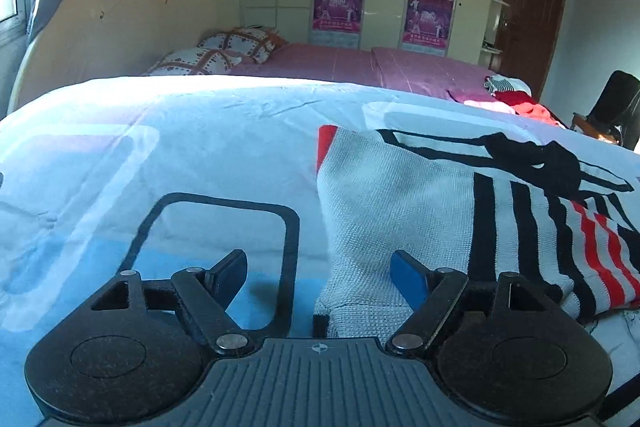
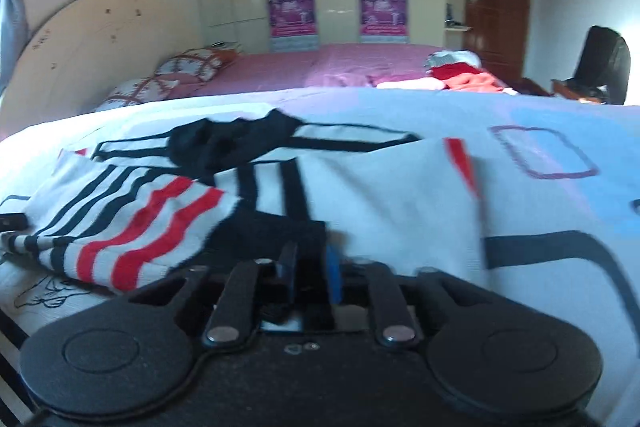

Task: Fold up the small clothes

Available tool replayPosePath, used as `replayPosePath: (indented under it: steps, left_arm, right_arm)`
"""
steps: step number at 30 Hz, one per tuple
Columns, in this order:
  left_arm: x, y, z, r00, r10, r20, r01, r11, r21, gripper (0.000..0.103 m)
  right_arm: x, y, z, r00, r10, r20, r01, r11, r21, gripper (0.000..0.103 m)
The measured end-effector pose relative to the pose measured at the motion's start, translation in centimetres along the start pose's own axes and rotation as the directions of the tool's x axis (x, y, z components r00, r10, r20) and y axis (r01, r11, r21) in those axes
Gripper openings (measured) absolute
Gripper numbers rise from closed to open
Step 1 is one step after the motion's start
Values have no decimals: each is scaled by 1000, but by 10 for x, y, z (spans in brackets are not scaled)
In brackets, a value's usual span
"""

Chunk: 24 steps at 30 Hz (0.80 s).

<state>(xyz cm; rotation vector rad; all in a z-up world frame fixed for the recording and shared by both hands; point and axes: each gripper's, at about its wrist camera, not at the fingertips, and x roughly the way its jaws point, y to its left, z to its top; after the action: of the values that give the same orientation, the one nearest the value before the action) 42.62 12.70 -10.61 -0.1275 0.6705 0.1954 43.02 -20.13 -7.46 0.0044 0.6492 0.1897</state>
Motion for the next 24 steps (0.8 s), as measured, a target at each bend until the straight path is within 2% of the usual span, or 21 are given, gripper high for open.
replayPosePath:
  steps: [2, 3, 5, 6, 7, 8, 11, 18, 19, 20, 21, 22, 24]
  left_arm:
    - [-6, -1, -5, 1000, -13, 2, 13, 1000, -13, 78]
    - [-4, -4, -9, 1000, 8, -15, -8, 1000, -7, 78]
    - [1, -7, -17, 999, 23, -27, -24, 1000, -20, 78]
    - [-1, -7, -18, 999, 33, -27, -34, 999, -41, 78]
    - [-3, -8, -17, 999, 37, -35, -39, 998, -56, 78]
    - [-6, -8, -18, 998, 45, -36, -47, 997, -68, 78]
    - [-16, -8, -24, 997, 72, -28, -74, 994, -83, 78]
    - [-57, -1, -43, 987, 157, -31, -159, 983, -87, 78]
    - [-64, 2, -47, 987, 159, -34, -161, 983, -90, 78]
    - [-72, 4, -51, 987, 157, -39, -160, 983, -91, 78]
    - [-79, 7, -55, 988, 146, -47, -149, 985, -88, 78]
    - [-86, 9, -60, 991, 123, -57, -127, 989, -81, 78]
    - [-102, 14, -70, 994, 65, -86, -70, 996, -57, 78]
  right_arm:
    - [-10, -3, -2, 997, 66, 26, -66, 998, 15, 26]
    - [-7, -3, -4, 997, 83, 9, -83, 996, 31, 29]
    - [8, -4, -10, 995, 72, -70, -67, 995, 73, 37]
    - [8, -5, -12, 995, 86, -45, -82, 993, 86, 35]
    - [9, -6, -14, 992, 120, -35, -116, 987, 109, 19]
    - [10, -9, -15, 986, 166, -31, -161, 978, 136, 10]
    - [4, -10, -11, 985, 169, -28, -165, 981, 106, 6]
    - [7, -18, -17, 978, 203, -49, -196, 974, 112, 7]
    - [6, -21, -15, 975, 216, -57, -208, 971, 119, 9]
    - [1, -23, -12, 971, 231, -54, -223, 966, 131, 20]
    - [-9, -27, -11, 969, 244, -31, -238, 962, 134, 26]
    - [-20, -31, -11, 968, 251, -6, -249, 960, 126, 30]
    - [-39, -42, -17, 963, 269, -31, -263, 957, 122, 33]
